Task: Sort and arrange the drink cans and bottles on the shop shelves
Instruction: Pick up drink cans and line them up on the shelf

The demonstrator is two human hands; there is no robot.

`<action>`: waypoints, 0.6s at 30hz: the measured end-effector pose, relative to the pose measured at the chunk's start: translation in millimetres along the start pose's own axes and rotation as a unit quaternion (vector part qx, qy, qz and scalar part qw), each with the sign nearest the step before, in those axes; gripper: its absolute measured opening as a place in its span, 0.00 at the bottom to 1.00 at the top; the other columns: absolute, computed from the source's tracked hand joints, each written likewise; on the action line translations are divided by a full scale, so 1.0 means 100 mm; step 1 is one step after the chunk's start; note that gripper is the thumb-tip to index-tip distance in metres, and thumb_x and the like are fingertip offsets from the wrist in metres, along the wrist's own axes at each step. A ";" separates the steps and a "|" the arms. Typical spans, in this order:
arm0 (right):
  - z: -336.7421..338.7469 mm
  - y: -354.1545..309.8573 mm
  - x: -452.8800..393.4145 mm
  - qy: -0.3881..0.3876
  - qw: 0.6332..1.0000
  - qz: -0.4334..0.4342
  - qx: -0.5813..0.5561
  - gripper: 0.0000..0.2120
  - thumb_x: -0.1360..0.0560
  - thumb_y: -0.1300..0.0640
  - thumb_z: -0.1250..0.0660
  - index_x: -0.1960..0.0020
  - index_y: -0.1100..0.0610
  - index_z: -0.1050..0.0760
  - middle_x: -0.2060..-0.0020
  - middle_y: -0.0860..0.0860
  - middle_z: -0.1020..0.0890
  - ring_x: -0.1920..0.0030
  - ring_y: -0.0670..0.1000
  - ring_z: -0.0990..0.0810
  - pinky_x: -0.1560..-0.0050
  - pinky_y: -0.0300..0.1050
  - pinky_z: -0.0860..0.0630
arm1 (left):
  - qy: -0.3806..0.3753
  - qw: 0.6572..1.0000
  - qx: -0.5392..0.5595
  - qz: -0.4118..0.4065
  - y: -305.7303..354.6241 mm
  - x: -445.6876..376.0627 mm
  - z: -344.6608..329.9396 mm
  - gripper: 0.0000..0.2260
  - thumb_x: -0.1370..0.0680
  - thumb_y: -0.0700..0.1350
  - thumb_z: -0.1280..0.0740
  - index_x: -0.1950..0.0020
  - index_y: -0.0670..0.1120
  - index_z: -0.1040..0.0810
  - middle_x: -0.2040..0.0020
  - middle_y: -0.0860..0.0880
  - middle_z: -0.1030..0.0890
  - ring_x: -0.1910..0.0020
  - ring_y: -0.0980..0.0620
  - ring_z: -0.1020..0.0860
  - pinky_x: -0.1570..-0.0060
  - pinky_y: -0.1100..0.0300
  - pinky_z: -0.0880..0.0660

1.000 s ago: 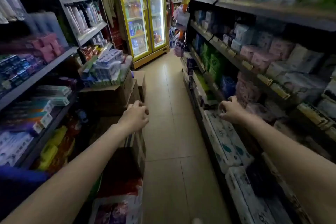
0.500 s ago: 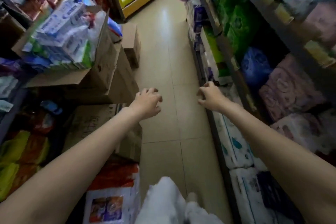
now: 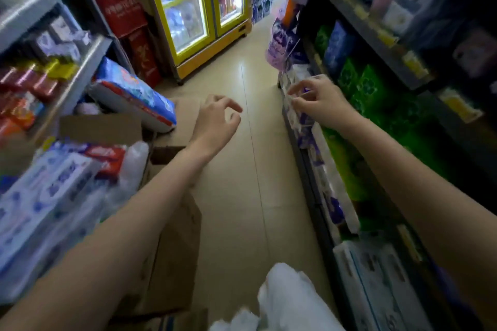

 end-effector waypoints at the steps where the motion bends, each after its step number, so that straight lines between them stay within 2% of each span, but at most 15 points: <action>1: 0.09 -0.01 -0.21 0.012 1.000 0.013 0.009 0.08 0.24 0.55 0.35 0.45 0.53 0.25 0.41 0.49 0.33 0.46 0.49 0.25 0.48 0.40 0.28 | 0.008 1.000 -0.004 -0.025 0.00 -0.29 0.00 0.09 0.25 0.38 0.38 0.50 0.45 0.20 0.41 0.45 0.26 0.41 0.49 0.28 0.44 0.64 0.37; 5: 0.23 0.42 -1.09 0.006 0.997 0.026 0.068 0.07 0.25 0.56 0.33 0.47 0.51 0.24 0.39 0.49 0.33 0.42 0.48 0.29 0.45 0.39 0.32 | 0.016 0.991 -0.063 -0.119 -0.26 -1.36 -0.25 0.07 0.25 0.40 0.37 0.51 0.46 0.20 0.42 0.47 0.26 0.42 0.49 0.27 0.44 0.56 0.31; 7: 0.26 0.70 -1.72 0.019 0.996 0.001 0.091 0.08 0.25 0.57 0.33 0.46 0.54 0.23 0.39 0.53 0.31 0.39 0.51 0.29 0.43 0.39 0.33 | -0.015 0.989 -0.101 -0.110 -0.53 -1.96 -0.44 0.07 0.25 0.41 0.37 0.50 0.46 0.21 0.39 0.47 0.27 0.40 0.49 0.29 0.45 0.54 0.33; 9: 0.30 0.87 -2.44 0.070 0.994 -0.013 0.081 0.08 0.25 0.59 0.33 0.46 0.57 0.21 0.43 0.53 0.28 0.41 0.51 0.29 0.45 0.35 0.36 | -0.051 0.987 -0.121 -0.088 -0.75 -2.62 -0.60 0.07 0.25 0.41 0.36 0.50 0.46 0.21 0.38 0.46 0.28 0.38 0.46 0.30 0.42 0.51 0.33; 11: 0.29 0.92 -3.28 0.119 0.991 -0.016 0.067 0.08 0.26 0.60 0.33 0.48 0.57 0.20 0.47 0.52 0.26 0.44 0.50 0.27 0.48 0.33 0.37 | -0.024 0.989 -0.119 -0.081 -0.89 -3.29 -0.68 0.07 0.26 0.39 0.36 0.51 0.44 0.20 0.40 0.45 0.27 0.39 0.44 0.30 0.41 0.51 0.34; 13: 0.13 0.94 -4.11 0.140 0.989 -0.036 0.044 0.08 0.27 0.60 0.34 0.49 0.57 0.19 0.48 0.57 0.22 0.46 0.54 0.23 0.51 0.35 0.34 | 0.012 0.992 -0.115 -0.052 -1.00 -3.87 -0.72 0.07 0.26 0.39 0.36 0.51 0.44 0.20 0.42 0.45 0.26 0.41 0.45 0.29 0.43 0.53 0.35; 15: -0.21 0.93 -4.82 0.084 0.995 -0.035 0.038 0.10 0.27 0.59 0.35 0.47 0.58 0.20 0.45 0.60 0.23 0.41 0.58 0.26 0.44 0.41 0.31 | -0.007 0.988 -0.152 -0.040 -1.21 -4.37 -0.82 0.08 0.26 0.40 0.36 0.49 0.45 0.21 0.39 0.46 0.27 0.39 0.45 0.31 0.43 0.53 0.37; 17: -0.60 0.96 -5.43 0.005 0.998 -0.018 0.067 0.11 0.26 0.58 0.35 0.45 0.57 0.22 0.39 0.59 0.29 0.36 0.58 0.32 0.35 0.47 0.35 | -0.060 0.976 -0.206 -0.030 -1.52 -4.91 -0.95 0.10 0.26 0.41 0.37 0.46 0.46 0.22 0.35 0.47 0.30 0.36 0.45 0.34 0.40 0.52 0.39; 18: -0.76 1.02 -5.72 -0.017 0.995 -0.006 0.102 0.11 0.25 0.57 0.36 0.43 0.57 0.23 0.37 0.59 0.32 0.35 0.57 0.34 0.35 0.48 0.36 | -0.083 0.970 -0.229 -0.015 -1.70 -5.22 -1.00 0.10 0.26 0.42 0.37 0.46 0.47 0.22 0.34 0.47 0.31 0.34 0.45 0.36 0.39 0.52 0.40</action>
Point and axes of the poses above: each hand's wrist, its own x-axis away from the middle knuckle, its own z-axis out of the back of the hand, y = z × x, the point moved 2 cm from there along -x, towards the middle knuckle
